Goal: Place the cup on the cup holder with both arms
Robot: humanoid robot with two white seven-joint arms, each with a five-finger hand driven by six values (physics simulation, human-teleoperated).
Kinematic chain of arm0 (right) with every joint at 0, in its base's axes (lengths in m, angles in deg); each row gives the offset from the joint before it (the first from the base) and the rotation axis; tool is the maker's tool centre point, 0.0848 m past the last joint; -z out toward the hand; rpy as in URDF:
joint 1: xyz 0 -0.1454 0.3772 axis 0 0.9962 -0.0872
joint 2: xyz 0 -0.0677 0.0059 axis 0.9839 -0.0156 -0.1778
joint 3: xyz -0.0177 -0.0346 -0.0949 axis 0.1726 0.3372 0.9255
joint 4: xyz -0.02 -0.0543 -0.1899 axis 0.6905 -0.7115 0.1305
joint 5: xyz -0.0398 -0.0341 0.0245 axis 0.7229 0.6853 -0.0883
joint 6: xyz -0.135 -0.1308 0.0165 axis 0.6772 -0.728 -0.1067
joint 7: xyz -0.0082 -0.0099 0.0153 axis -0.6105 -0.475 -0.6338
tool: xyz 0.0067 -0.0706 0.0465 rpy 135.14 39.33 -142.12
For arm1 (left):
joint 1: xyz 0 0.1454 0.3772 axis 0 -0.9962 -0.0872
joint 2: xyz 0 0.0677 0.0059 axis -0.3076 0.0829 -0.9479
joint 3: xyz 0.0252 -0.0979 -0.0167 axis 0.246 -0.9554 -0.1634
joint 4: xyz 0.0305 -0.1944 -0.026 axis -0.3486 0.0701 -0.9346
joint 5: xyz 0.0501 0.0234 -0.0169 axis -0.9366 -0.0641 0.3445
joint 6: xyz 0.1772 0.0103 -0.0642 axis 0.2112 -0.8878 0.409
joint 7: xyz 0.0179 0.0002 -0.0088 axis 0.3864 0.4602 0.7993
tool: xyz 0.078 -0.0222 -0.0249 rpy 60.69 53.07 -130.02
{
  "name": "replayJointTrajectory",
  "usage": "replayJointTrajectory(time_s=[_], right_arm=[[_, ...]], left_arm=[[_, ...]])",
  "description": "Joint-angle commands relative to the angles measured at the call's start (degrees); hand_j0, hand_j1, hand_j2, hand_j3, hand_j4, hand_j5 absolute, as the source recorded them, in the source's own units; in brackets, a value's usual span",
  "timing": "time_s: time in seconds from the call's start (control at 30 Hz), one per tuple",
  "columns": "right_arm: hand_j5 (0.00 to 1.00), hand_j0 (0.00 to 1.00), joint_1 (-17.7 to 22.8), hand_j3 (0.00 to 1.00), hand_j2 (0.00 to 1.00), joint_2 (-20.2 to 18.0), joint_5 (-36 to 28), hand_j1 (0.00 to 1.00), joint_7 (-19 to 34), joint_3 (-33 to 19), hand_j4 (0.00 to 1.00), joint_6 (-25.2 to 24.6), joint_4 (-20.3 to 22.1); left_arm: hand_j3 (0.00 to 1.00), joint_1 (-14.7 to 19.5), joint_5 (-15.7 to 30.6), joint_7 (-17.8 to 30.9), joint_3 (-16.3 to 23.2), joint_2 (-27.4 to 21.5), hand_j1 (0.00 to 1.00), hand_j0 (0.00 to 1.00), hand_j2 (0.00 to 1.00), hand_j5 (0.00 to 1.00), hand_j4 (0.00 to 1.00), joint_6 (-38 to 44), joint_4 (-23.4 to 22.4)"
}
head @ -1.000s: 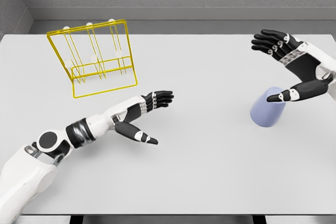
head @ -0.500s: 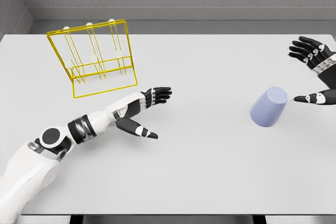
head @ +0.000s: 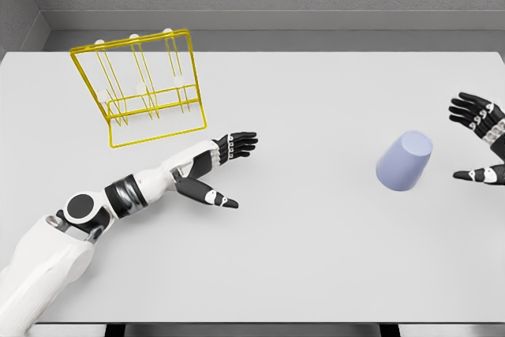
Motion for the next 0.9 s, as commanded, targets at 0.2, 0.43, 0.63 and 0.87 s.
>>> replayJointTrajectory(time_s=[0.2, 0.43, 0.63, 0.87], right_arm=[[1.00, 1.00, 0.53, 1.00, 1.00, 4.20, 3.14, 1.00, 0.00, 0.05, 1.00, -0.05, -0.68], [1.00, 1.00, -0.17, 1.00, 1.00, 7.72, 5.60, 1.00, 0.00, -0.22, 1.00, -0.05, -2.44], [1.00, 1.00, -0.70, 1.00, 1.00, 9.65, 5.60, 1.00, 0.00, -0.30, 1.00, -0.05, -4.72], [1.00, 1.00, -1.41, 1.00, 1.00, 11.41, 7.54, 1.00, 0.00, -0.39, 1.00, -0.42, -5.51]], left_arm=[[1.00, 0.35, 0.24, 0.00, -0.03, 0.63, 1.00, 1.00, 1.00, 1.00, 1.00, 0.12, -1.02], [1.00, 0.35, 0.24, 0.00, -0.03, 1.68, 1.00, 1.00, 1.00, 1.00, 1.00, 0.04, -2.34], [1.00, 0.44, 0.24, 0.00, -0.11, 2.12, 1.00, 1.00, 1.00, 1.00, 1.00, 0.04, -3.05], [1.00, 0.35, 0.24, 0.00, -0.11, 2.03, 1.00, 1.00, 1.00, 1.00, 1.00, 0.04, -3.05]])
